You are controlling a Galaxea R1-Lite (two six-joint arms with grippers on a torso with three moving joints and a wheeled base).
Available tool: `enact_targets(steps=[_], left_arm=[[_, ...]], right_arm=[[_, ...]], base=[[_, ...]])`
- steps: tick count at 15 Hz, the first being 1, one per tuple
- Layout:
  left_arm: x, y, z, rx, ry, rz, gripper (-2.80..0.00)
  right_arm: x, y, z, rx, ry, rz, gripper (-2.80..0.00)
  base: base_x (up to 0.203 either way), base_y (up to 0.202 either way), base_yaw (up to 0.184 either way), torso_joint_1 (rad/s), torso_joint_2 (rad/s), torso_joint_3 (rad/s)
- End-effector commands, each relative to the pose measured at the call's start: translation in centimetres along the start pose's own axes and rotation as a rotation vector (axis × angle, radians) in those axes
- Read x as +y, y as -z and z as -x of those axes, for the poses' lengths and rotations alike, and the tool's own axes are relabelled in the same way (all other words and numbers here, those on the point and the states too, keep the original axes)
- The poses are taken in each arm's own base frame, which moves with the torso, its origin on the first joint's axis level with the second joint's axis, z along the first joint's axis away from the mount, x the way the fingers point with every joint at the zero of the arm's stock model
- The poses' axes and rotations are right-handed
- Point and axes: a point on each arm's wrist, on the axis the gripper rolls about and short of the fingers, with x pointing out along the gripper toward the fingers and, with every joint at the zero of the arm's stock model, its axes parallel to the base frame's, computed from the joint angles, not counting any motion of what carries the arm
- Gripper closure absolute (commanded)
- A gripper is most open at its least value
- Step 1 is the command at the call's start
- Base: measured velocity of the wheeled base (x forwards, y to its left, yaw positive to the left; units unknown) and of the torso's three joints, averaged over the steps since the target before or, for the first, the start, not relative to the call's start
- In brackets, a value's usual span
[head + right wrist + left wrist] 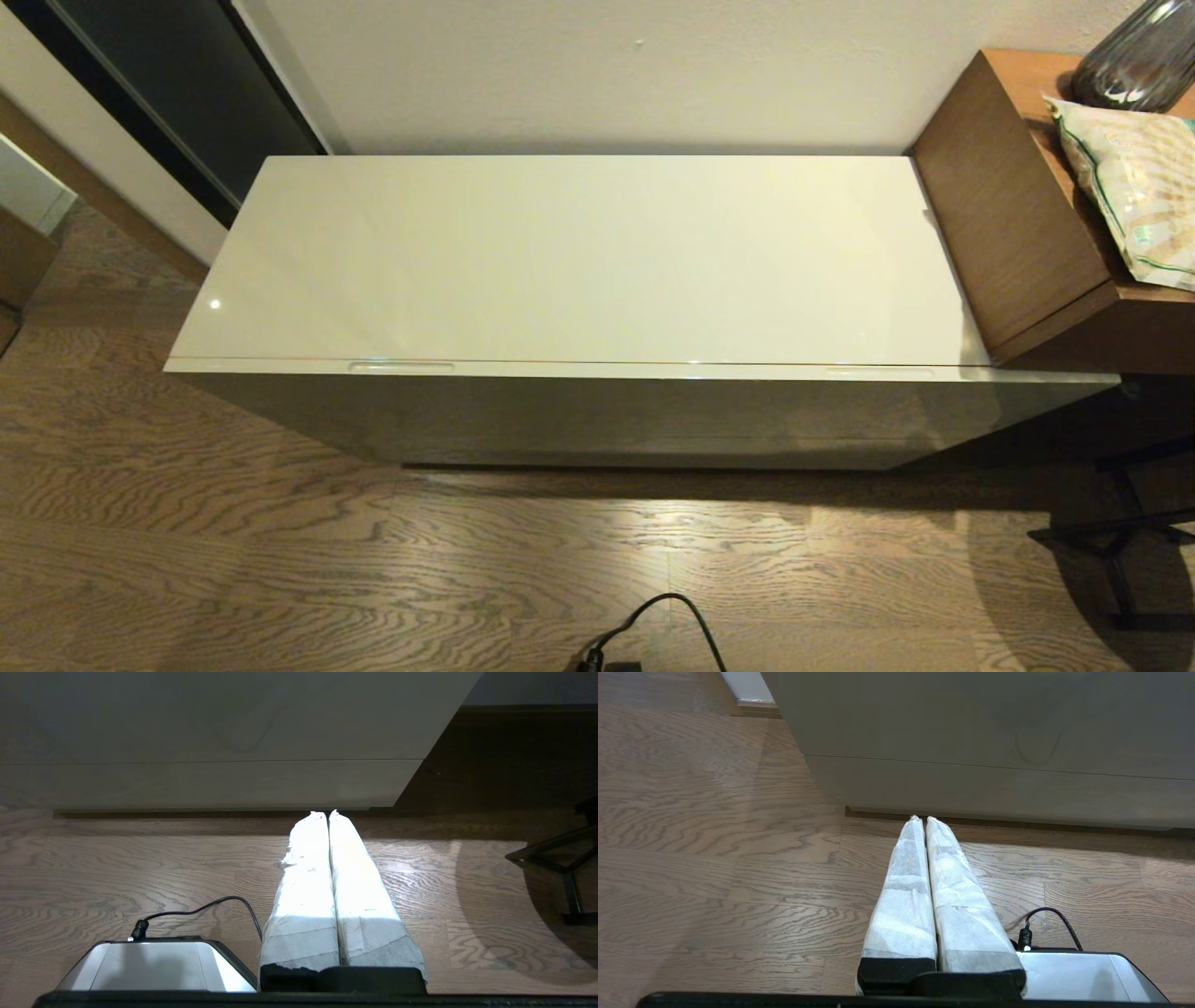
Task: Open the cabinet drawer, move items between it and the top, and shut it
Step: Open the drawer
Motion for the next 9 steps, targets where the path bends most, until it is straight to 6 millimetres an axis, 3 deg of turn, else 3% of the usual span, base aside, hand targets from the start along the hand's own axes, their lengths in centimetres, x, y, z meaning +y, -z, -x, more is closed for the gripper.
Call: enact_targets(steps=[1, 7, 9], left_arm=[[0.0, 0.0, 0.0, -0.001, -0.001, 0.000, 0.00], [0.0, 0.0, 0.0, -0.001, -0.001, 0.000, 0.00], [0.0, 0.0, 0.0, -0.001, -0.001, 0.000, 0.00]], right_arm=[[0.0, 0.0, 0.0, 0.001, -0.002, 0.003, 0.00], [0.0, -0.3, 0.0, -0.024, -0.004, 0.055, 0.00], [0.1, -3.0, 1.0, -0.103, -0.007, 0.049, 0.00]], base=[[0.000, 0.000, 0.000, 0.000, 0.00, 0.000], [0.000, 0.000, 0.000, 0.000, 0.00, 0.000], [0.000, 0.000, 0.000, 0.000, 0.00, 0.000]])
